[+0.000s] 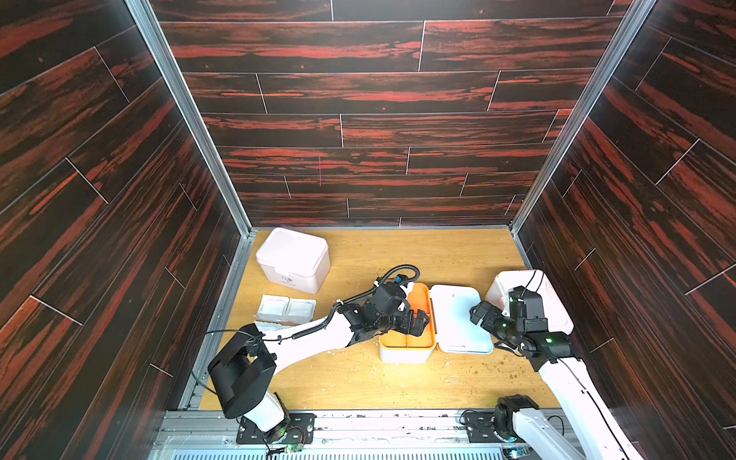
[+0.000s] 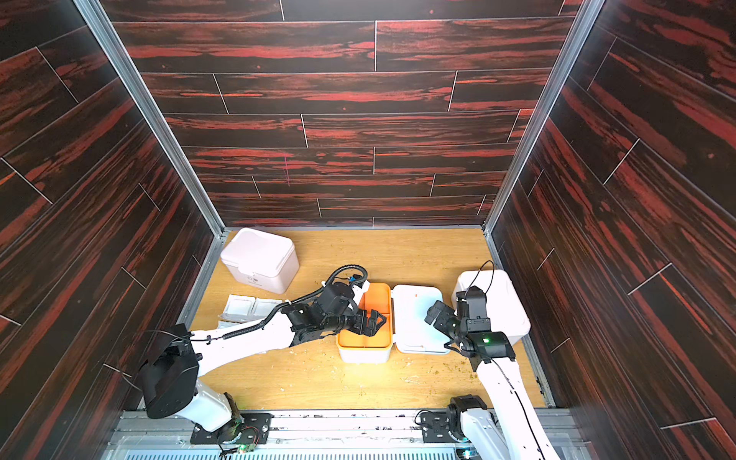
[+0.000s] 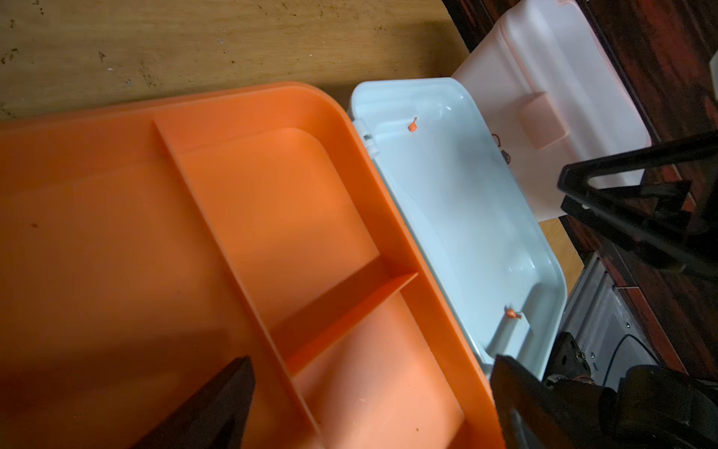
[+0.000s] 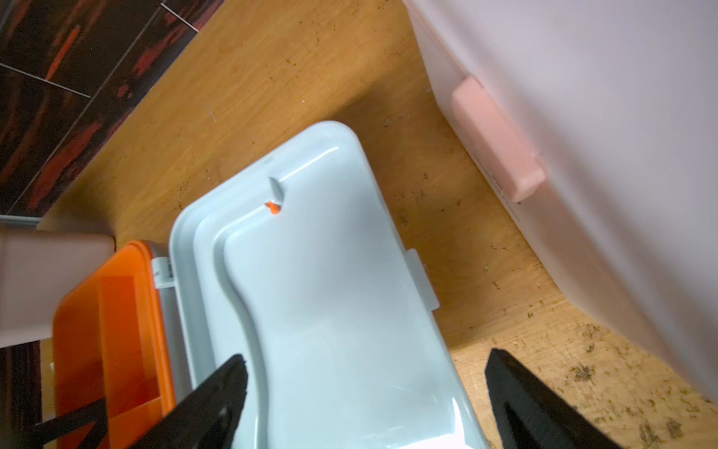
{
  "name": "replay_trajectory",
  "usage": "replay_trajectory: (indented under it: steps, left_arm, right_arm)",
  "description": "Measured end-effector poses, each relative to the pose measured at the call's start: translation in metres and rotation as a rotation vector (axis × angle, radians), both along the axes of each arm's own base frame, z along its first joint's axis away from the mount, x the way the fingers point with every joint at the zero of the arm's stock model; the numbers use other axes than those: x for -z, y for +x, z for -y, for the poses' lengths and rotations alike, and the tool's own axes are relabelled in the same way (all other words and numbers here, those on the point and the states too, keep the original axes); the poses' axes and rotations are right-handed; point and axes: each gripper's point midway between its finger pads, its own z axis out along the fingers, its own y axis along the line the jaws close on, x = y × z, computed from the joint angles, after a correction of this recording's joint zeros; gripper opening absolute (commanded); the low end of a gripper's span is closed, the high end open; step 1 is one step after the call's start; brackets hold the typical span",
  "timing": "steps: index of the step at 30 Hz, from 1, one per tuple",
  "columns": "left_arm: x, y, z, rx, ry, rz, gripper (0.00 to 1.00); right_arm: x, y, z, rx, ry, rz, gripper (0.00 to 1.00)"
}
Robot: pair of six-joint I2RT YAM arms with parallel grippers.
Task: Open first aid kits and take out gauze
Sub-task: Close the lid of the first aid kit.
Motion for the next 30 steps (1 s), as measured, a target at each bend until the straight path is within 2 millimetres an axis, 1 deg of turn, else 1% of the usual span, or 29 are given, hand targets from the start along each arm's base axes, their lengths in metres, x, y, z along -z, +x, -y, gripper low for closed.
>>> replay_trajectory:
  steps: [4,7,12,16,19,22,24,27,30]
  left_arm:
    - [0.002,0.001,0.0,-0.013,-0.001,-0.013,0.99]
    - [0.002,0.0,0.0,-0.019,-0.006,-0.021,0.99]
    - [0.002,0.0,0.001,-0.03,-0.017,-0.036,0.99]
    - [0.004,0.002,-0.001,-0.044,-0.017,-0.043,0.99]
    - [0.006,0.004,-0.004,-0.056,-0.016,-0.044,0.99]
    - [0.006,0.006,-0.005,-0.069,-0.021,-0.04,0.99]
    - [0.007,0.009,-0.006,-0.078,-0.024,-0.035,0.99]
    - [0.006,0.012,-0.007,-0.09,-0.032,-0.034,0.99]
    - [0.005,0.011,-0.005,-0.085,-0.049,-0.042,0.99]
  right_arm:
    - [0.024,-0.005,0.006,0.042,0.056,-0.04,0.99]
    - [0.03,-0.004,0.001,0.031,0.122,-0.041,0.99]
    - [0.026,0.005,-0.021,-0.051,0.232,-0.013,0.99]
    - [0.017,0.008,-0.032,-0.096,0.289,0.017,0.99]
    - [0.011,0.007,-0.035,-0.111,0.312,0.029,0.99]
    - [-0.003,0.007,-0.036,-0.116,0.32,0.059,0.99]
    - [-0.02,0.009,-0.036,-0.123,0.322,0.098,0.98]
    - [-0.051,0.012,-0.039,-0.144,0.336,0.176,0.98]
    - [-0.084,0.011,-0.05,-0.208,0.386,0.246,0.98]
